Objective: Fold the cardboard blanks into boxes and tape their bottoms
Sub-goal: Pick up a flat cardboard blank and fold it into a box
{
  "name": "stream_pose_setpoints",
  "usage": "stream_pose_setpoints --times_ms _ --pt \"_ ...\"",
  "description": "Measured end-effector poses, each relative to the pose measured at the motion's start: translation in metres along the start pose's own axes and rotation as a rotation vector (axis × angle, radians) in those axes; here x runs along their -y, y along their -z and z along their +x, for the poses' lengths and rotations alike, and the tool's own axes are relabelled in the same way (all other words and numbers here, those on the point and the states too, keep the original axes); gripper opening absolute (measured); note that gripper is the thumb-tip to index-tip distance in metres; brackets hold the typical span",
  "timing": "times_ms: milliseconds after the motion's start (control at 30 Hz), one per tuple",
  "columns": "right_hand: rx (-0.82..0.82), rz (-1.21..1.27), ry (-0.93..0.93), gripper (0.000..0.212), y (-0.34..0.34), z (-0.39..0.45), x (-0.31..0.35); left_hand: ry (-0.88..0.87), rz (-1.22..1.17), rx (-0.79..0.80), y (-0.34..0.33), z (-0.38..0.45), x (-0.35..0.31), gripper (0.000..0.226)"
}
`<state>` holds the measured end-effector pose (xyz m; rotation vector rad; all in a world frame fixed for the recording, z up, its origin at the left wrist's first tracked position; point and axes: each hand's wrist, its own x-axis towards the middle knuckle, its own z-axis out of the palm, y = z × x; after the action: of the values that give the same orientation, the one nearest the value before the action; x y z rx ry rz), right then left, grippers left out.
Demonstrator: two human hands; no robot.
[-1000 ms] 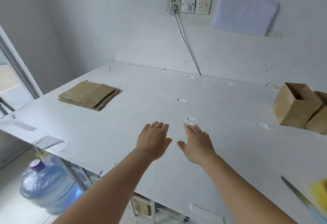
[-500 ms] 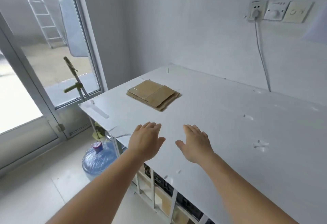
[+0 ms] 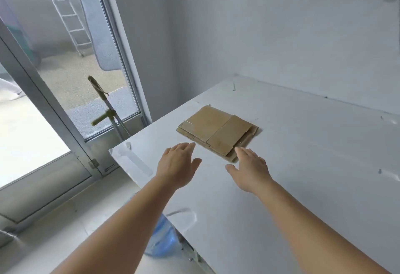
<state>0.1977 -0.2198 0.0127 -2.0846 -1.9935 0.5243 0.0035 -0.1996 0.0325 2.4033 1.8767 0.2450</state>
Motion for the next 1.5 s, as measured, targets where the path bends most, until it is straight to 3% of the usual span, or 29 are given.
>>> stream_pose_setpoints --times_ms 200,567,733,933,1233,1500 --pt "-0.005 -0.004 -0.089 0.057 -0.009 0.049 0.008 -0.004 -0.063 0.038 -0.025 0.071 0.035 0.057" --pt "-0.056 0.058 -0.456 0.069 -0.045 0.123 0.029 -0.101 -0.099 0.188 -0.069 0.187 0.084 0.067" --pt "-0.063 0.069 -0.558 0.069 -0.06 0.132 0.036 -0.126 -0.095 0.262 -0.083 0.21 0.097 0.075" --pt "-0.094 0.15 -0.64 0.071 -0.068 0.135 0.041 -0.156 -0.201 0.211 -0.088 0.212 0.104 0.07" --pt "-0.385 0.564 -0.672 0.07 -0.054 0.11 0.044 -0.205 -0.49 0.161 -0.074 0.197 0.094 0.078" --pt "-0.592 0.578 -0.706 0.07 -0.024 0.035 0.02 -0.334 -0.61 0.137 -0.06 0.155 0.032 0.082"
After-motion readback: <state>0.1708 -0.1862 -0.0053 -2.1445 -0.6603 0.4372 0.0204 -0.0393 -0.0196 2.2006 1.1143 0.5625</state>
